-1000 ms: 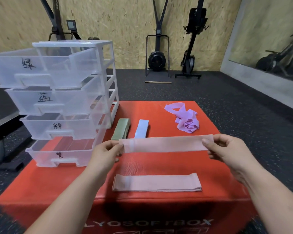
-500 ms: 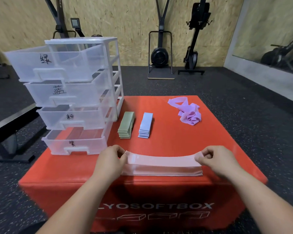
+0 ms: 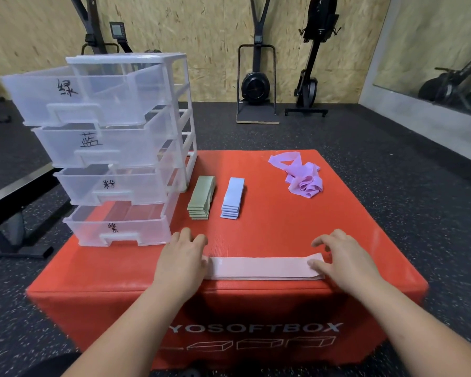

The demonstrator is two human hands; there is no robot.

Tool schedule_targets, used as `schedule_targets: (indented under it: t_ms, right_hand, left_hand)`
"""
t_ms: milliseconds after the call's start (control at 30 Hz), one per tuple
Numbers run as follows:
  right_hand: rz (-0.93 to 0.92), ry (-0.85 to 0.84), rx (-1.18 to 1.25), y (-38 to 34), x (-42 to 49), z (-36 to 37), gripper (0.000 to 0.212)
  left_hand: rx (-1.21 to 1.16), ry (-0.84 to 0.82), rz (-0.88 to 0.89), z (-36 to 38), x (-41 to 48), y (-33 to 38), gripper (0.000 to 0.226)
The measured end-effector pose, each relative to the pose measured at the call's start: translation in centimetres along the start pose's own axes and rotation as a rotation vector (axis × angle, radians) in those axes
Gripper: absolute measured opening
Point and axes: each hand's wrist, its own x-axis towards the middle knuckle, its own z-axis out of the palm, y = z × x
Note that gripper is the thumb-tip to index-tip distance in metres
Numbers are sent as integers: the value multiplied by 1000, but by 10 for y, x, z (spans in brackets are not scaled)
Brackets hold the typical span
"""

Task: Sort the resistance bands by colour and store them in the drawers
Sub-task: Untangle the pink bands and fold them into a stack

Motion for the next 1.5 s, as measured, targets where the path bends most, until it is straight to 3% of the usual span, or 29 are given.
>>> schedule_targets:
  t_ms: [67,167,233,700,867,967,1067,1200,1333,1500]
  right_hand:
    - [-87,-57,94,9,4,-5,46]
    - [-244,-274,124,18,7,-11,67]
    - [-270,-320,79,21,9,-7,67]
    - [-358,-285,18,24,18,2,55]
    - [-330,-322,136,22,15,-2,65]
    - [-235,-219,233,21,14,-9,42]
    - [33,-146,234,21,14,-13,22]
    - [224,-304,295,10,7,-4,22]
    - [337,-268,292,0,7,4,27]
    - [393,-302,408,-9,3,-2,4]
  left_hand:
    - [-75,-13,73,-3,3,-4,43]
    - [-192,-220,204,-8,5,-11,66]
    - [-213,-338,227,-10,4,-14,77]
    - [-229,-349,225,-13,8,-22,67]
    - [-230,-348,246,-13,7,-19,66]
    - [-237,-345,254,-14,7,-20,64]
    - [-243,-346,272,-14,8,-20,57]
    - [-242,-348,280,-13,8,-18,42]
    - [-243,-340,267,-13,7,-16,40]
    - [-246,-342,233,-13,5,-14,42]
